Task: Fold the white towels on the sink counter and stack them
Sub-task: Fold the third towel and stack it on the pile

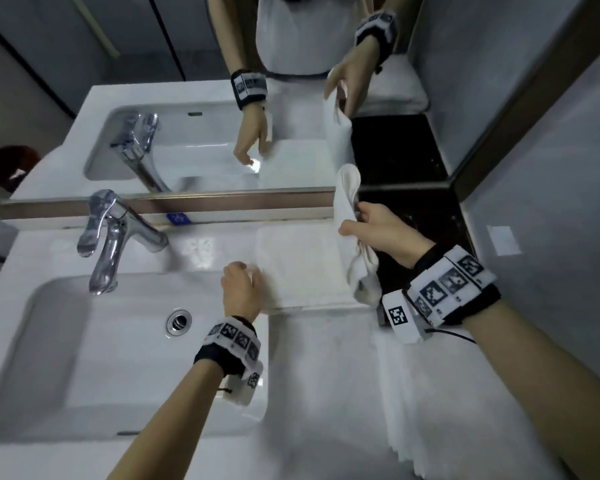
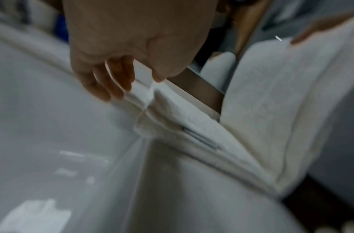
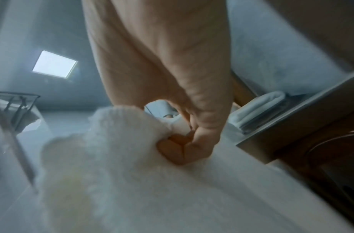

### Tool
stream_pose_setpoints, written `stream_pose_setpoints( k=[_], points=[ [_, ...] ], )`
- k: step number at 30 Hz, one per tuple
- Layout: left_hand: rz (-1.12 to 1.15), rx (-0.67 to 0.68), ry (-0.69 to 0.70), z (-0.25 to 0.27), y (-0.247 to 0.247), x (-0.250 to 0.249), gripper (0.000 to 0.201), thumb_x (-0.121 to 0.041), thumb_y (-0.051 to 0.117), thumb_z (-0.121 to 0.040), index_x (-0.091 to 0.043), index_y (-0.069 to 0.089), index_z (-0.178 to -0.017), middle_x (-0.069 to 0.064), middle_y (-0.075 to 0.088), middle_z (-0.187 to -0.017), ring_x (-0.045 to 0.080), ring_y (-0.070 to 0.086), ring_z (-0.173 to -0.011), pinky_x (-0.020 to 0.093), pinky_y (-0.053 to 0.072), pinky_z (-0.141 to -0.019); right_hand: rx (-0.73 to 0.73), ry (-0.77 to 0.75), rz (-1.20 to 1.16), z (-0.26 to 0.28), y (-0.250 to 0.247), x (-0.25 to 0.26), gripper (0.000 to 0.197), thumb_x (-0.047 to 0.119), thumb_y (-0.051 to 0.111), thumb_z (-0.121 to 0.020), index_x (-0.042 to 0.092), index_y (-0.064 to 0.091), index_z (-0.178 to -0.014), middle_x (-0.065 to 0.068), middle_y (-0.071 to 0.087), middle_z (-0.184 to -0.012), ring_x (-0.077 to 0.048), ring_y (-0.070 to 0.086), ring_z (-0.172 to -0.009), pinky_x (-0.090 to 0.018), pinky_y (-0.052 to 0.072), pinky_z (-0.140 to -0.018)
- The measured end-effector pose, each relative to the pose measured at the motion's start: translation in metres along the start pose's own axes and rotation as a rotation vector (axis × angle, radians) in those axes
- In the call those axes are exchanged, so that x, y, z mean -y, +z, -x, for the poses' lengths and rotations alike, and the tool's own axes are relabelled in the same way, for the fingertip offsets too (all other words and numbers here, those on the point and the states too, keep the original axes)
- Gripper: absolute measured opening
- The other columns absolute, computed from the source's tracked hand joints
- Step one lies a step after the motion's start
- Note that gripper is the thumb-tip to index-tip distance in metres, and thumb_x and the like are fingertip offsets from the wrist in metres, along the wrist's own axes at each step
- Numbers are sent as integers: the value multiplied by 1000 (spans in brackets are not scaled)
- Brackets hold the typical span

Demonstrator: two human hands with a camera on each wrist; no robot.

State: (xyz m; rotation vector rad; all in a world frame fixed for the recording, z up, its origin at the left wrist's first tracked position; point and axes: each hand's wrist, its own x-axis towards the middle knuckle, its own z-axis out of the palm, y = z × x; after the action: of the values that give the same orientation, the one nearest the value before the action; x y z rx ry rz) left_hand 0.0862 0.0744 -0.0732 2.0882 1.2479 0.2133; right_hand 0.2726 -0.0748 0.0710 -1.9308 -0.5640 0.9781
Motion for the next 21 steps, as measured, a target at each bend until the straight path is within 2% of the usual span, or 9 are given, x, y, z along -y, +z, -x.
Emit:
stream_pose_setpoints(
  k=[2,3,6,10,12,14,16,19,21],
  points=[
    [297,235,-237,4,-2,6,40,-33,34,-100,3,49,-104,21,57,-106,35,57,-100,38,43,-86,7,0,101,-10,25,1,26,20,60,-79,12,59,-104,-9,69,-103,-25,66,-97,-40,52,-90],
    [459,351,-344,5,-5,4,47,-43,27,-100,-2,50,-106,16,58,-104,30,57,-98,37,43,-86,10,7,151,-14,37,1,35,24,61,-77,8,58,-108,-11,69,-105,-27,65,-99,-43,51,-93],
    [744,496,-496,5,-11,2,76,-64,9,-93,-9,55,-117,10,61,-109,26,56,-103,38,45,-91,27,30,261,-27,73,-2,43,31,62,-77,8,55,-112,-9,65,-108,-26,62,-102,-38,50,-91],
    [784,571,-478,7,-16,-2,89,-71,-6,-85,-16,59,-112,5,62,-114,19,57,-105,34,46,-87,-17,63,395,-44,113,-4,47,33,60,-79,6,52,-116,-13,61,-117,-31,58,-107,-36,48,-89],
    [796,572,-478,10,-17,-3,93,-71,-8,-85,-14,55,-125,7,60,-124,20,55,-112,35,44,-95,-9,86,395,-52,131,-7,54,30,58,-83,4,45,-128,-15,57,-126,-33,55,-114,-38,47,-94],
    [794,551,-464,10,-17,-1,93,-69,-5,-87,-11,51,-133,19,54,-134,27,52,-120,38,41,-100,106,146,266,-53,143,-13,63,23,53,-88,5,29,-144,-15,49,-137,-31,52,-120,-41,48,-98],
    [756,532,-433,8,-17,2,84,-66,1,-91,-11,54,-128,20,57,-129,29,54,-119,36,46,-95,218,176,132,-53,142,-22,65,17,50,-92,5,19,-149,-16,46,-140,-27,54,-118,-37,50,-96],
    [608,516,-374,2,-21,-4,66,-59,17,-96,-12,53,-124,11,60,-123,25,58,-108,34,51,-85,134,86,20,-49,119,-31,45,11,49,-92,4,43,-136,-16,62,-122,-20,61,-97,-27,50,-81],
    [449,456,-333,-4,-17,-13,69,-58,32,-94,0,45,-129,11,57,-119,28,57,-109,38,48,-93,-97,-3,127,-46,96,-40,34,8,47,-92,7,55,-124,-13,64,-120,-24,60,-104,-29,47,-87]
  ],
)
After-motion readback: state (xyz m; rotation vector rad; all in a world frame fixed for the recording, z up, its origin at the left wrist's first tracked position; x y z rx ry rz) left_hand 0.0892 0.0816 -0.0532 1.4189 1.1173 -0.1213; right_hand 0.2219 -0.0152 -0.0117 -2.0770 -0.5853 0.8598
